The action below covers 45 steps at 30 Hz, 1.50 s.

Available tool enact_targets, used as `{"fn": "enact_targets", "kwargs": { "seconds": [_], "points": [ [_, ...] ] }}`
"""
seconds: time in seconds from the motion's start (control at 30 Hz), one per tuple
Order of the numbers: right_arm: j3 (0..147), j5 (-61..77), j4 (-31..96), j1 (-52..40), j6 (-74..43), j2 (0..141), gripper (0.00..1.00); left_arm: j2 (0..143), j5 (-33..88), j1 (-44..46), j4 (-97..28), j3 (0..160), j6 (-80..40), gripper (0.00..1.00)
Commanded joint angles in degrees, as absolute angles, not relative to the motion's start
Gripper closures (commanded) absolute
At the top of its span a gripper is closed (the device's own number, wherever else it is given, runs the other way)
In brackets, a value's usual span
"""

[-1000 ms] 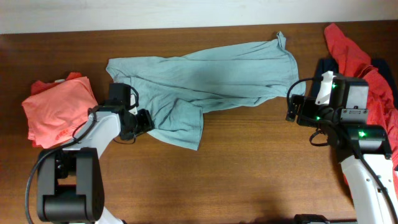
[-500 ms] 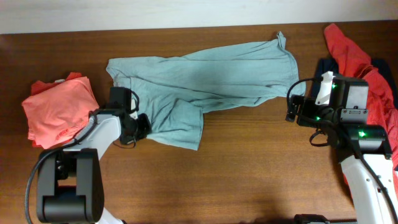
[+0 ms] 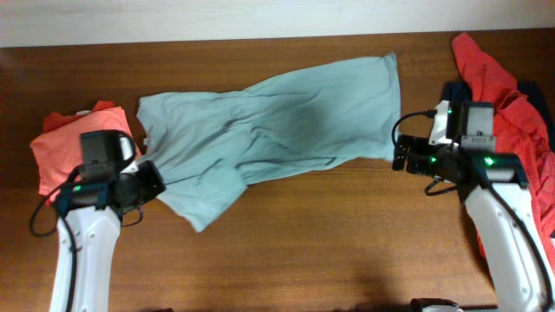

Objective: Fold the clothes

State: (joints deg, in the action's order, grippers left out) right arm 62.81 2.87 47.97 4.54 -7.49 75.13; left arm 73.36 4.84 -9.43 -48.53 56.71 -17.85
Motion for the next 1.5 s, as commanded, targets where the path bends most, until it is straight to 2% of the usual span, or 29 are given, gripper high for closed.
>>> {"fn": "enact_targets", "kwargs": {
  "seconds": [0.0, 0.23, 0.33, 0.4, 0.5, 0.77, 0.83, 0.9, 0.97, 1.1, 1.2, 1.37, 1.47],
  "points": [
    [63.3, 2.8, 48.0, 5.0, -7.3, 79.7, 0.01, 71.7, 2.7, -10.2, -49.0, 57.3, -16.6, 0.99],
    [63.3, 3.2, 47.0, 4.9, -7.3, 89.7, 0.01, 73.9, 2.7, -10.2, -49.1, 57.3, -16.6, 1.00],
    [63.3, 8.3, 45.0, 4.9, -3.3, 93.8, 0.04, 75.2, 2.7, -10.2, -49.1, 57.3, -16.6, 0.99],
    [63.3, 10.3, 43.1, 4.9, -1.9, 96.2, 0.07, 76.0, 2.8, -10.2, -49.1, 57.3, -16.6, 1.00],
    [63.3, 10.4, 40.1, 4.9, -1.9, 99.6, 0.17, 77.0, 2.8, -10.2, -49.1, 57.3, -16.6, 0.99],
    [63.3, 16.5, 33.4, 4.9, 0.0, 105.4, 0.27, 77.7, 2.7, -10.2, -49.0, 57.3, -16.6, 0.99],
    [63.3, 16.5, 32.8, 4.9, 0.0, 105.7, 0.39, 77.7, 2.7, -10.2, -48.9, 57.3, -16.6, 0.99],
    [63.3, 16.5, 32.8, 4.9, 0.0, 105.8, 0.69, 77.7, 2.7, -10.2, -48.9, 57.3, -16.6, 0.99],
    [63.3, 16.6, 33.8, 4.9, 0.0, 105.8, 0.94, 77.7, 2.7, -10.2, -48.9, 57.3, -16.6, 0.99],
    [63.3, 16.6, 38.6, 4.9, 0.1, 105.7, 0.96, 77.7, 2.7, -10.2, -48.9, 57.3, -16.6, 0.99],
    [63.8, 25.5, 47.0, 4.9, 3.0, 104.0, 0.96, 77.7, 2.7, -10.2, -48.9, 57.3, -16.6, 0.99],
    [69.3, 44.6, 64.1, 4.9, 17.6, 97.6, 0.96, 77.7, 2.7, -10.2, -48.3, 57.3, -16.6, 0.99],
    [74.1, 44.4, 66.4, 5.3, 17.9, 94.0, 0.96, 77.7, 2.7, -10.2, -48.0, 57.3, -16.6, 0.99]
  ]
}}
